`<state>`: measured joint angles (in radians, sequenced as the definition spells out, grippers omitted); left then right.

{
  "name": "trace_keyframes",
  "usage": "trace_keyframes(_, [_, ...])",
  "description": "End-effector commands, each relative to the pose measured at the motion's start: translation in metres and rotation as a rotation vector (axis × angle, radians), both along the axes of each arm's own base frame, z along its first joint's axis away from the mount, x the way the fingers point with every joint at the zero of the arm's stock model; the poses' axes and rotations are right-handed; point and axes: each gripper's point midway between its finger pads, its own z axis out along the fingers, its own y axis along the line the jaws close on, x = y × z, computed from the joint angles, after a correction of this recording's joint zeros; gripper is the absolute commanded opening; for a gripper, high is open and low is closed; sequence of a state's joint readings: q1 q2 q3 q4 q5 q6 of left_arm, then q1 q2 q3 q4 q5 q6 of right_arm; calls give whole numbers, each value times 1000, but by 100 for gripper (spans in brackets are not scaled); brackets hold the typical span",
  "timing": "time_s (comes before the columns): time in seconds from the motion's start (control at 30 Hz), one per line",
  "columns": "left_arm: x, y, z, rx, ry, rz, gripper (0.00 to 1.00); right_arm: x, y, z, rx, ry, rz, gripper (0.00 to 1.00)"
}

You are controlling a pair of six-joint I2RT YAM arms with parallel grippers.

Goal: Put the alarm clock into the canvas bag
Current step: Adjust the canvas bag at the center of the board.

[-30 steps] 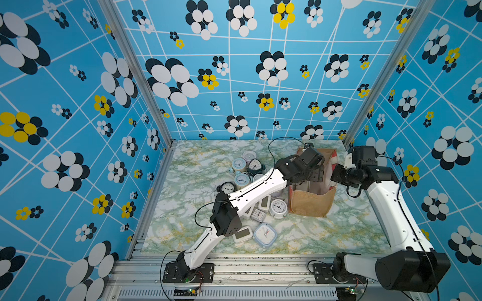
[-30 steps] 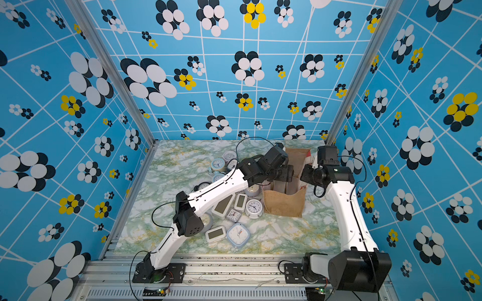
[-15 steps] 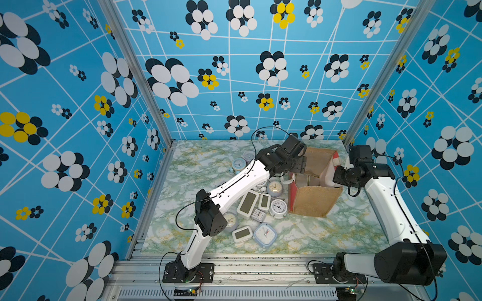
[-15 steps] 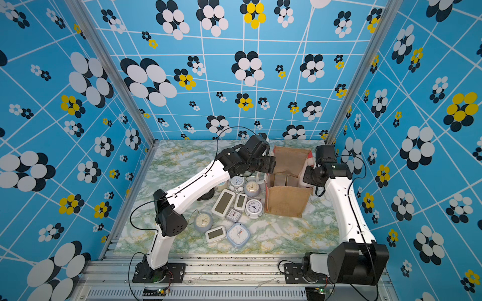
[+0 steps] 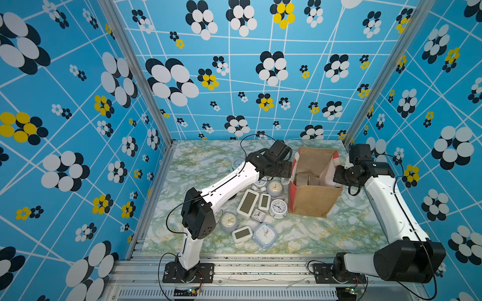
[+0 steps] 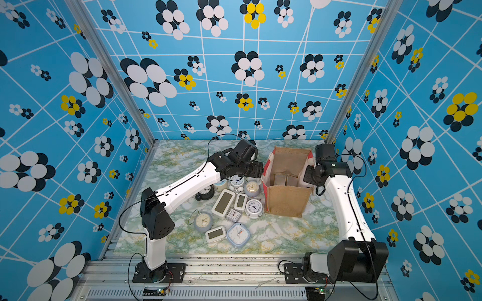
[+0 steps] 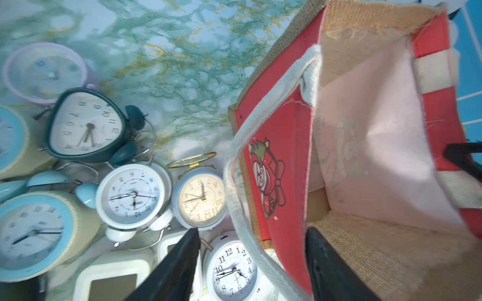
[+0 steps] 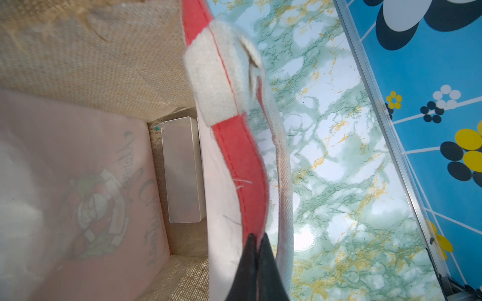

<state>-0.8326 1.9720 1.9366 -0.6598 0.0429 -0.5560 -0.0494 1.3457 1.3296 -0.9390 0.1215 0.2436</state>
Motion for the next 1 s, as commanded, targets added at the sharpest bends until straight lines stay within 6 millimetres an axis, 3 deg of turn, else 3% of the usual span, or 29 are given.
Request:
trace_keyframes(0.0, [-18,-31,25,-203,53,-129,66,1,0,0,9,10,7,0])
trace_keyframes(0.13, [-21,-47,19,-231,98,-174,52,2,12,2,74,-10,35,0])
trace_keyframes(0.23, [-22,-52,18,-233,111,-181,30,4,22,7,123,-34,56,0])
trace_keyframes(0.37, [-24,-58,32,-269,98,-198,6,7,39,11,215,-67,100,0])
trace_keyframes(0.43, [-25,-60,41,-289,90,-204,0,10,49,14,268,-83,125,0])
trace_keyframes(0.63, [-28,-59,52,-307,82,-197,0,9,61,14,335,-89,153,0])
trace_keyframes(0.8, [-24,-55,42,-287,93,-184,0,1,43,4,239,-46,103,0])
trace_keyframes(0.97, [-15,-36,47,-229,30,-124,31,-4,26,2,145,-23,62,0])
